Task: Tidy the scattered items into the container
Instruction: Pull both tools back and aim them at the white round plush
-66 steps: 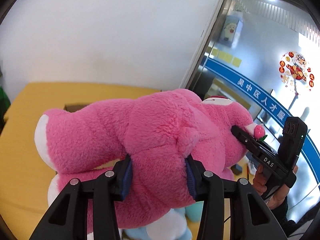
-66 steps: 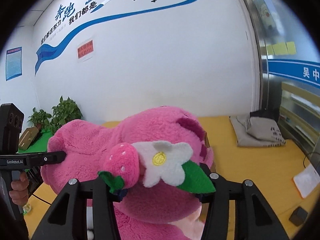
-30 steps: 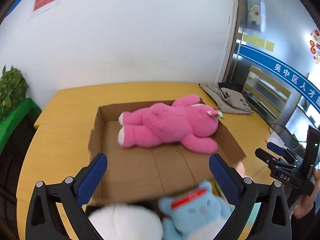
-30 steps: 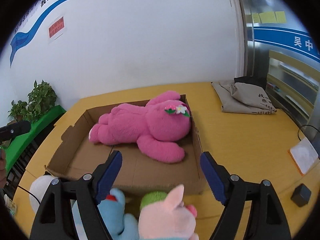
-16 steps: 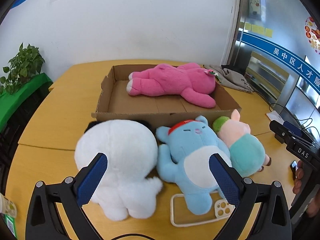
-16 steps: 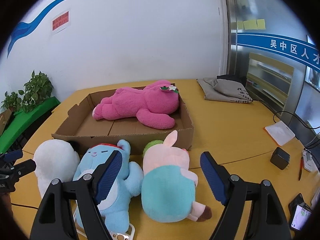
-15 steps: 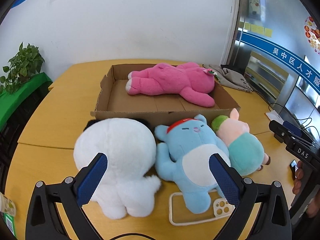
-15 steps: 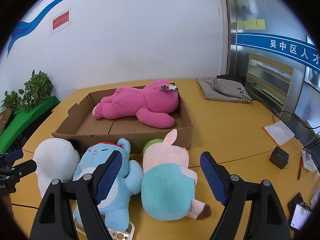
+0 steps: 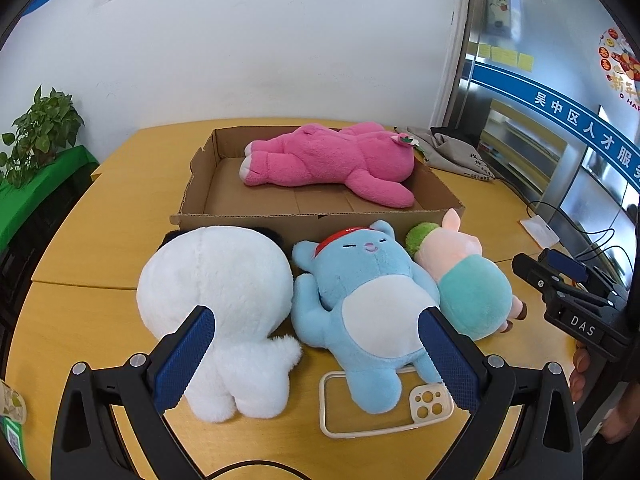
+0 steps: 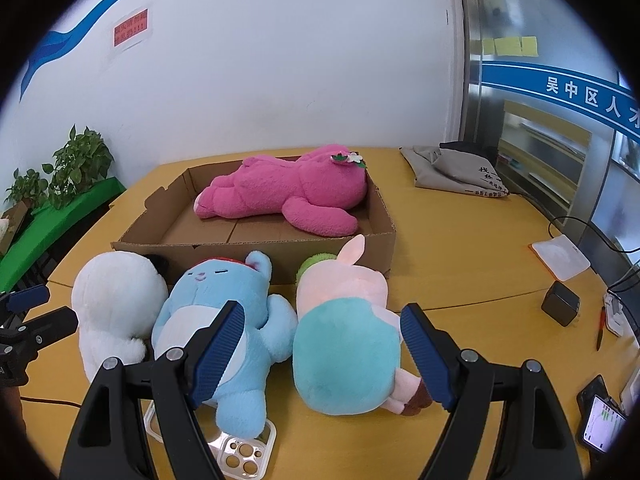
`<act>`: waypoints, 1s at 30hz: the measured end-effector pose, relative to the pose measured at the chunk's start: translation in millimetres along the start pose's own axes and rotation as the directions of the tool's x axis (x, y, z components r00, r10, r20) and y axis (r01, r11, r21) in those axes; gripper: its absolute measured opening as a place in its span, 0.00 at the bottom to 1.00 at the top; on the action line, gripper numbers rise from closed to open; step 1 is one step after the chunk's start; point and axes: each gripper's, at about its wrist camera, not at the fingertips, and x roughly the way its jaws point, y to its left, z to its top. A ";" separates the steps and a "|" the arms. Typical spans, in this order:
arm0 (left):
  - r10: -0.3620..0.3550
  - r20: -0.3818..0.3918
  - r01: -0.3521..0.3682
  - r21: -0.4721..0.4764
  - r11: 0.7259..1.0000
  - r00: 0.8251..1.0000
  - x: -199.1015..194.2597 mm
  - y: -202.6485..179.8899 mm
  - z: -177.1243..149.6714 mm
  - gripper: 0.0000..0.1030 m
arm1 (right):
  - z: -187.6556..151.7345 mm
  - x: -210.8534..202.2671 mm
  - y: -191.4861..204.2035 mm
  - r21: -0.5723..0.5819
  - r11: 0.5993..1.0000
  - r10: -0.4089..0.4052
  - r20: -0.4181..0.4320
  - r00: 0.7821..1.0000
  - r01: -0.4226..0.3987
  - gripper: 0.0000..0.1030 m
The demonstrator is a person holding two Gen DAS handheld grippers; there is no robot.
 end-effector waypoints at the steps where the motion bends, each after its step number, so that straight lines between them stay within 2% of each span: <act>1: 0.001 0.000 -0.001 -0.002 1.000 1.000 -0.1 0.5 -0.2 1.00 | -0.1 0.2 0.7 -0.002 1.000 0.002 0.000 1.000 -0.002 0.78; 30: 0.023 -0.018 -0.023 -0.030 0.999 1.000 9.0 11.6 -4.7 1.00 | -4.2 7.8 6.1 -0.013 1.000 0.009 -0.029 1.000 -0.010 0.78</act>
